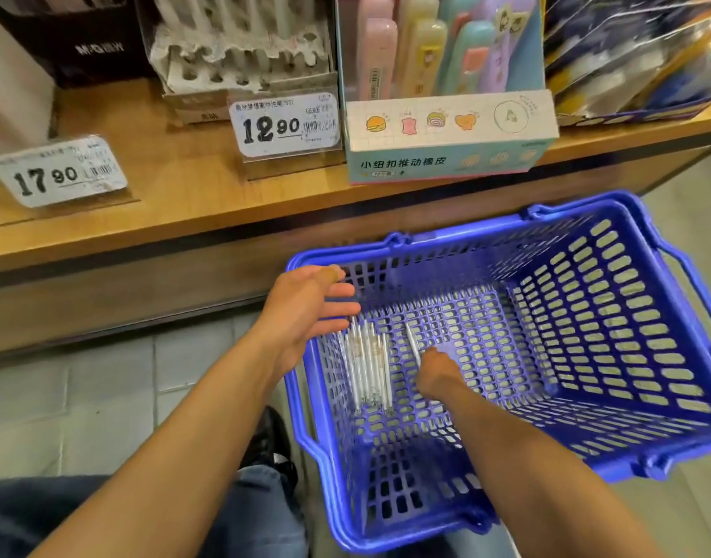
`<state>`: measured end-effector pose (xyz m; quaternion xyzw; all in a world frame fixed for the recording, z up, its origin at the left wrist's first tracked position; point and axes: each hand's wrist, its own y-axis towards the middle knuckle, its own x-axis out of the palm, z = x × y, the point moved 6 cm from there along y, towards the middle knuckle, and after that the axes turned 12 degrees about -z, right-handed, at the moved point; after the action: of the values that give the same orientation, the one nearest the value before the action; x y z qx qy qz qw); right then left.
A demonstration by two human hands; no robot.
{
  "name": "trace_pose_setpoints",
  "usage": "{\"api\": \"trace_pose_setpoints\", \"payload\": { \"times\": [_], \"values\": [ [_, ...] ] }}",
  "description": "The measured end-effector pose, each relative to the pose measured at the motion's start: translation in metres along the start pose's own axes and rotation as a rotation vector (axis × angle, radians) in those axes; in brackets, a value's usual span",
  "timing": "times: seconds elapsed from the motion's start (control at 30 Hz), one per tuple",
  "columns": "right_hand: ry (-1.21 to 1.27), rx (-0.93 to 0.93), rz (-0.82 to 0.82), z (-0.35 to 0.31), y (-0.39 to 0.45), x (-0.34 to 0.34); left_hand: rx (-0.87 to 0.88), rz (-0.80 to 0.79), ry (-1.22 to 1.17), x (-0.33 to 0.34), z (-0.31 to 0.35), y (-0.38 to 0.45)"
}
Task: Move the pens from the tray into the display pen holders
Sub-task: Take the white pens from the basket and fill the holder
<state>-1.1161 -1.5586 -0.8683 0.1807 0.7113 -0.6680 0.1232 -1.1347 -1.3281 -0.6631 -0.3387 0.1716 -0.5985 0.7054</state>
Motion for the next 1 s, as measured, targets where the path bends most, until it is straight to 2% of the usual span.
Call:
{"api": "trace_pose_setpoints", "payload": {
  "times": [0.1,0.17,0.37,0.57,0.67,0.77,0.83,0.9,1.0],
  "values": [
    [0.168,-0.065,-0.052,-0.004,-0.019,-0.009,0.001,0.028,0.000,0.000,0.000,0.000],
    [0.334,-0.173,-0.088,-0.011,-0.038,-0.016,0.006,0.048,0.024,0.000,0.001,0.001],
    [0.627,-0.479,-0.042,-0.032,-0.127,-0.046,0.020,0.069,0.058,0.007,0.000,-0.002],
    [0.757,-0.732,0.075,-0.073,-0.184,-0.063,0.016,-0.039,0.196,0.019,-0.002,-0.005],
    [0.711,-0.800,0.077,-0.087,-0.188,-0.060,0.007,-0.059,0.147,0.021,-0.007,-0.004],
    [0.702,-0.823,-0.004,-0.087,-0.174,-0.060,0.041,-0.029,0.074,0.017,-0.008,-0.001],
    [0.766,-0.768,-0.040,-0.076,-0.150,-0.064,0.052,0.009,0.057,0.014,-0.008,0.001],
    [0.770,-0.613,-0.005,-0.057,-0.115,-0.065,0.040,0.029,0.034,0.012,-0.008,0.003],
    [0.617,-0.376,0.023,-0.035,-0.064,-0.051,0.024,0.026,0.021,0.012,-0.007,0.005]
  ]
}}
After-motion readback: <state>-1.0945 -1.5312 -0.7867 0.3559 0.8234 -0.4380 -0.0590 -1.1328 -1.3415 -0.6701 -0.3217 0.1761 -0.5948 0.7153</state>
